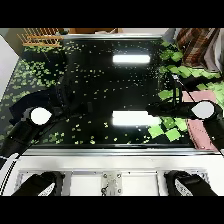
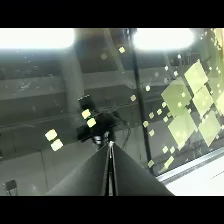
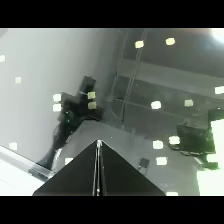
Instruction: Fold the clothes and pants, and hang the long-sleeved shirts on hangers.
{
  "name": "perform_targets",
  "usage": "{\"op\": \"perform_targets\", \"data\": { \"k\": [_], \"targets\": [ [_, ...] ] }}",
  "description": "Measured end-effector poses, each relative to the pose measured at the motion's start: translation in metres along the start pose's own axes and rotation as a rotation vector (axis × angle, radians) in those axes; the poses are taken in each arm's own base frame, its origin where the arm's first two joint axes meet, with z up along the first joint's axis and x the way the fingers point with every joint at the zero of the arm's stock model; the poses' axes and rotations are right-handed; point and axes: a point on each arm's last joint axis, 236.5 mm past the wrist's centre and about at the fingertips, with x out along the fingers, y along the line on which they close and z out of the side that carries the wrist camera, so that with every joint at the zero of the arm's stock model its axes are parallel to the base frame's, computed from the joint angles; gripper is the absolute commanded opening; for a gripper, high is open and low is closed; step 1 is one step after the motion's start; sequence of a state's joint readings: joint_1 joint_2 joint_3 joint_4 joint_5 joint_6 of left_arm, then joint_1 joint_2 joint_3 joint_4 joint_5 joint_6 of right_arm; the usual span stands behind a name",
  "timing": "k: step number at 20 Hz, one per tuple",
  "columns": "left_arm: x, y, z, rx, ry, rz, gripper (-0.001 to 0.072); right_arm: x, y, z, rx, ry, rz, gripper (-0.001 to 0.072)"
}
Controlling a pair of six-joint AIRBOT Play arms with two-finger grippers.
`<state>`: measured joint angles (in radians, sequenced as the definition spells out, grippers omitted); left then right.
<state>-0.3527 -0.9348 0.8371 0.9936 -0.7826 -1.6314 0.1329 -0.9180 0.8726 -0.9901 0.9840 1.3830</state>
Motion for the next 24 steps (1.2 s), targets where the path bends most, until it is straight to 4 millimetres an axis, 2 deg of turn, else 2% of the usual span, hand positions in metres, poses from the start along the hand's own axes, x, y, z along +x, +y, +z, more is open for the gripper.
{"op": "perform_targets", "data": {
  "k": [4, 5, 6, 7, 8, 11, 12, 14, 16, 20, 24],
  "targets": [
    [0.002, 0.002, -0.001, -0.003, 0.007, 0.003, 0.0008, 0.002, -0.001, -0.001, 0.003, 0.006, -0.001, 0.0032],
    [0.003, 0.002, -0.002, -0.004, 0.01, 0.004, 0.0027, 0.002, -0.001, -0.001, 0.004, 0.007, -0.001, 0.0032],
    [0.003, 0.003, -0.001, -0.003, 0.009, 0.007, 0.0341, 0.002, -0.002, -0.001, 0.004, 0.008, -0.001, 0.0032],
    [0.002, 0.005, 0.002, 0.008, 0.001, 0.012, 0.0685, 0.003, -0.002, -0.002, 0.005, 0.009, -0.001, 0.0032],
    [-0.001, 0.008, 0.01, 0.031, -0.018, 0.025, 0.072, 0.003, -0.002, -0.002, 0.005, 0.009, -0.002, 0.0032],
    [-0.019, 0.032, 0.043, 0.114, -0.082, 0.121, 0.072, 0.003, -0.002, -0.002, 0.005, 0.01, -0.002, 0.0032],
    [-0.027, 0.047, 0.055, 0.146, -0.098, 0.179, 0.0683, 0.003, -0.002, -0.002, 0.005, 0.01, -0.002, 0.0032],
    [-0.038, 0.084, 0.07, 0.203, -0.086, 0.312, 0.0683, 0.003, -0.002, -0.002, 0.005, 0.01, -0.002, 0.0032],
    [-0.04, 0.122, 0.076, 0.243, -0.035, 0.435, 0.0683, 0.003, -0.002, -0.002, 0.005, 0.01, -0.002, 0.0032],
    [-0.023, 0.187, 0.07, 0.318, 0.107, 0.618, 0.0683, 0.003, -0.002, -0.002, 0.005, 0.01, -0.001, 0.0032],
    [0.006, 0.238, 0.061, 0.401, 0.224, 0.728, 0.0683, 0.003, 0.008, 0.0, 0.035, 0.002, 0.042, 0.0032]
  ]
}}
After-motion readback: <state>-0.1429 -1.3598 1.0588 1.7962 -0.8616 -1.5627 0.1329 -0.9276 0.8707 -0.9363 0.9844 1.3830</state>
